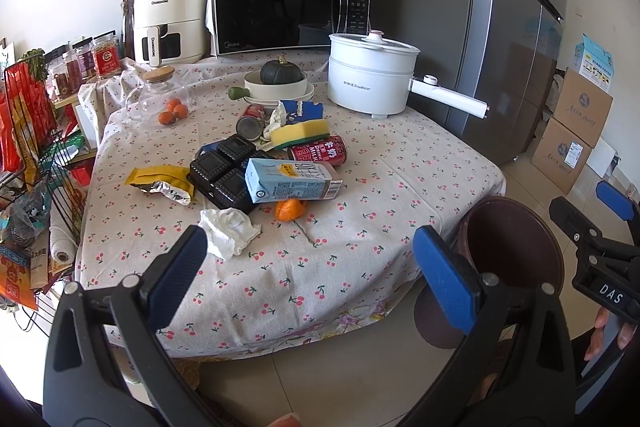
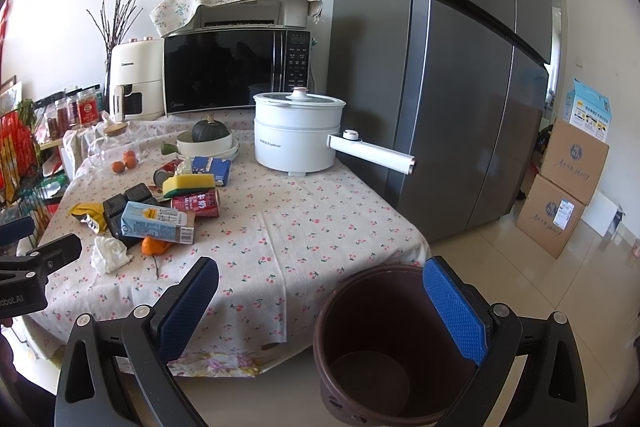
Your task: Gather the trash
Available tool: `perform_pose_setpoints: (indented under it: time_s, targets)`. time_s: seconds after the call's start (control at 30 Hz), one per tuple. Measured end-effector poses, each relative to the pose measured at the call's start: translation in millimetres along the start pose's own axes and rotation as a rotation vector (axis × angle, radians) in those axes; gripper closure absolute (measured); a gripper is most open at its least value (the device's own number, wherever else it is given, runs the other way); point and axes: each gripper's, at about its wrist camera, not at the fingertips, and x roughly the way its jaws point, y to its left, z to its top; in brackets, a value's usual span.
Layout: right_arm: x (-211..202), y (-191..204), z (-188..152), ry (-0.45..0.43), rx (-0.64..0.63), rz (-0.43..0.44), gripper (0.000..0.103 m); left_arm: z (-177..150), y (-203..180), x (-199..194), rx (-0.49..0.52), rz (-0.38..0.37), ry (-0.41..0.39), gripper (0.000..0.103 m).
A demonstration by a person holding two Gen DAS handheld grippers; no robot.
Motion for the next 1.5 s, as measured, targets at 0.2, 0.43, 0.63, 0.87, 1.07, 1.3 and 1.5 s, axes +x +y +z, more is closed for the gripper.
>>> perform_pose_setpoints:
  time_s: [0.2,0.43,0.63,0.87,1.07,1.3,1.5]
  targets:
    - [0,0,0,-0.002,0.000,0.000,0.000,-1,0,0,0.000,0.002,0.003,0.001]
    - [0,0,1,-0.002,0.000,0.000,0.000,-3,0,0,0.002,0.003,0.004,0.001]
    - [0,0,1,-0.001,0.000,0.001,0.000,-3,0,1,0.006,0.003,0.008,0.001]
    - [4,3,3,0.027,-0.020,0.012,0.000,-2,5,7,0.022,0.000,0.056,0.001]
    - [22,7,20,0.119,-0.076,0.036,0.000,10,16,21,0.028,-0.003,0.138,0.001]
    - [67,7,44,0.327,-0.068,0.211,0.000,27,38,61,0.050,-0.023,0.305,0.001]
    - [109,27,61,0.401,-0.175,0.231,0.000,53,49,108,0.177,-0.074,0.408,0.001]
